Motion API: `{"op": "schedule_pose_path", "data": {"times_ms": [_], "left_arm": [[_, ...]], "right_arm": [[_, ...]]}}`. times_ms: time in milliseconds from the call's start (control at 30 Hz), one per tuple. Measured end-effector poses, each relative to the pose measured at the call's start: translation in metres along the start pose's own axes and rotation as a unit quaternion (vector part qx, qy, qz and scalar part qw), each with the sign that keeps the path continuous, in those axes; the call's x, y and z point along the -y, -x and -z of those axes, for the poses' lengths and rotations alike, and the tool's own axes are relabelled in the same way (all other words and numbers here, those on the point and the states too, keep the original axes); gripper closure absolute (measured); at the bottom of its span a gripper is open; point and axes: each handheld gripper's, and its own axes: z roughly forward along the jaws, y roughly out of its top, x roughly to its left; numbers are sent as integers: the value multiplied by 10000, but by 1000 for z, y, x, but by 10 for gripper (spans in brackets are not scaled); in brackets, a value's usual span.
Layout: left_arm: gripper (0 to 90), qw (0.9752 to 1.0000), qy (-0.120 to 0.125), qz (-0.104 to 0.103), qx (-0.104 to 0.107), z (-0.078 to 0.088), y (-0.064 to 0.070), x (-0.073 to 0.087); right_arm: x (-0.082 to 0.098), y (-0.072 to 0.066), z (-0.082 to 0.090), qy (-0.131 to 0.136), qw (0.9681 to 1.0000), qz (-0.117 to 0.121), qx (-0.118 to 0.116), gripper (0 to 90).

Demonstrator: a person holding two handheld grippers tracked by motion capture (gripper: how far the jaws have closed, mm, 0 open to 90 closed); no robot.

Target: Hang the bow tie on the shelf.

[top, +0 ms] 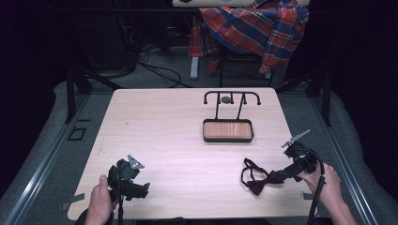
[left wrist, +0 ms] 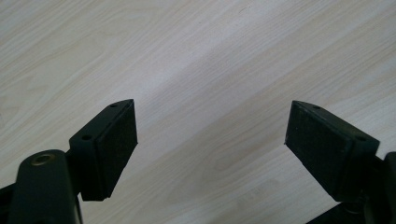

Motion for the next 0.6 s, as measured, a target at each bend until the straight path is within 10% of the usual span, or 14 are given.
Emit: {"op": "schedule_pose_path", "data": {"times_ms": [600], "left_arm": [[169, 10000, -33, -10, -10, 0, 0, 0]], "right_arm": [[-4, -5, 5, 155, 9996, 223, -123, 37]]}}
